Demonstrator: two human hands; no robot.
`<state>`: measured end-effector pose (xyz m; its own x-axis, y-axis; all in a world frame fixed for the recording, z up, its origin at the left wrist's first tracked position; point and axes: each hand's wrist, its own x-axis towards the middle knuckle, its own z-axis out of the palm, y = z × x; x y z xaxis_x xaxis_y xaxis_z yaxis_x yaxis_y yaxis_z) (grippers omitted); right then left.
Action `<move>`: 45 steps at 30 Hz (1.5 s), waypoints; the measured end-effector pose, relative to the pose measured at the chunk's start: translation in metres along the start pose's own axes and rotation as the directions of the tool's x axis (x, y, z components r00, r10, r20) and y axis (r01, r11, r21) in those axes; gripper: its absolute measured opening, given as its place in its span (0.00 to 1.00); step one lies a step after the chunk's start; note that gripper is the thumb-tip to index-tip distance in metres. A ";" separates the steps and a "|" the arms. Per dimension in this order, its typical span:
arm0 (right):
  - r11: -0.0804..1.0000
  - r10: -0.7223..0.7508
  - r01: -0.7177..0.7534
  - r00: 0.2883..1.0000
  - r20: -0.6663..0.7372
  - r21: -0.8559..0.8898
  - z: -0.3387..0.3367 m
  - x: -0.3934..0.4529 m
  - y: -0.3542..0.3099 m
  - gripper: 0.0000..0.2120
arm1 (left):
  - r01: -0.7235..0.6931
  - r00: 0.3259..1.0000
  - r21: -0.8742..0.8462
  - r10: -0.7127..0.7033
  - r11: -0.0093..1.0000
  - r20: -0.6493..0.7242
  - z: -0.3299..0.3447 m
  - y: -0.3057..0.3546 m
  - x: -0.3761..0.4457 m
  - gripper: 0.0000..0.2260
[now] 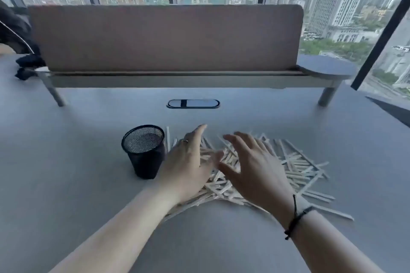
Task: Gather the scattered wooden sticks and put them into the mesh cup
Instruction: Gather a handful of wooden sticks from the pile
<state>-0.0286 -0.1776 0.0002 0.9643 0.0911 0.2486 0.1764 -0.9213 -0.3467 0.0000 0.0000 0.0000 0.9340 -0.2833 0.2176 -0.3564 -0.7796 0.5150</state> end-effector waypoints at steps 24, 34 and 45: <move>0.973 -0.187 0.181 0.982 -0.031 -0.141 0.050 -0.042 0.034 0.47 | -0.088 0.995 0.293 0.073 0.952 0.064 0.058 -0.041 -0.044 0.45; 0.971 -0.200 0.199 0.980 0.011 -0.129 0.059 -0.015 0.046 0.49 | -0.183 0.983 0.181 0.185 0.966 0.006 0.066 -0.051 -0.021 0.38; 0.979 -0.169 0.161 0.984 -0.050 -0.127 0.062 -0.013 0.050 0.42 | -0.277 0.921 0.402 0.360 0.873 -0.147 0.068 -0.059 -0.016 0.27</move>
<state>-0.0202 -0.2016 -0.0770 0.9097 0.2264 0.3481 0.3033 -0.9348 -0.1848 0.0073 0.0122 -0.0904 0.7285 -0.4599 0.5077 -0.5606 -0.8262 0.0559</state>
